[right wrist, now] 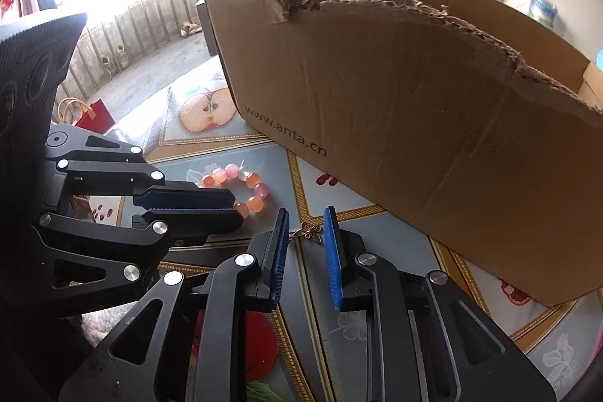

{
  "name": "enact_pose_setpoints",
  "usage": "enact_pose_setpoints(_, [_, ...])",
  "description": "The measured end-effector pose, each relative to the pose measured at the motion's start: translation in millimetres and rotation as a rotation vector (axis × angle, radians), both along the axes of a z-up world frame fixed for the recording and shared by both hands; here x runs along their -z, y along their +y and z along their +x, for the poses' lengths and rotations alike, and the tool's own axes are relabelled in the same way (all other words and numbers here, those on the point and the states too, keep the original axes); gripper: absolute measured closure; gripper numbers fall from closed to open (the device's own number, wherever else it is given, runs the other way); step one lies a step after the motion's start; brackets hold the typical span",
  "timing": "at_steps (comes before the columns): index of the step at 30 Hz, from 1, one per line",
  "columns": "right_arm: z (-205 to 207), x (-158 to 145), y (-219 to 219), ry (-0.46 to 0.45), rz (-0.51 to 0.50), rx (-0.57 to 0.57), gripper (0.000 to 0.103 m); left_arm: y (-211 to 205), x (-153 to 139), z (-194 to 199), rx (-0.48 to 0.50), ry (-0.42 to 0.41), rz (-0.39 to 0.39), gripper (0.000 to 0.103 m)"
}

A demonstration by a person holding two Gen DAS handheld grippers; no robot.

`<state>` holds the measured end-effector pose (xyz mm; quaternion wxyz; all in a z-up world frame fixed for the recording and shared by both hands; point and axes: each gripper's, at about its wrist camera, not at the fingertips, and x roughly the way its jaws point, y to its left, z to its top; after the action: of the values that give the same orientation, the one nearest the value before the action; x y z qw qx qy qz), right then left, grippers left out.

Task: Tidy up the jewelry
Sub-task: 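Close the left gripper on the pink-orange bracelet while the right gripper closes on a small gold charm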

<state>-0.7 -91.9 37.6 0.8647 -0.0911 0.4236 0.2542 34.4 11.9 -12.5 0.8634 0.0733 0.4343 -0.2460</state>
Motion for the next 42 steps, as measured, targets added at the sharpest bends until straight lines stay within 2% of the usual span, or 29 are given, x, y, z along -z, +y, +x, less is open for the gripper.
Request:
enact_pose_setpoints(5, [-1, 0, 3, -0.013, -0.025, -0.016, 0.085, -1, 0, 0, 0.001, 0.000, 0.000, 0.093])
enact_pose_setpoints(8, [-2, 1, 3, -0.025, -0.036, -0.015, 0.091, -1, 0, 0, 0.001, -0.001, 0.000, 0.093])
enact_pose_setpoints(22, [-1, 0, 0, -0.013, -0.018, 0.015, 0.093, -3, 0, 0, 0.000, -0.003, 0.004, 0.093])
enact_pose_setpoints(24, [0, 0, -2, -0.010, -0.014, 0.022, 0.097, -3, 0, 0, 0.000, -0.003, 0.004, 0.093])
enact_pose_setpoints(42, [-2, -3, -6, 0.018, 0.006, 0.035, 0.095, -5, 0, 1, 0.001, -0.009, 0.012, 0.093])
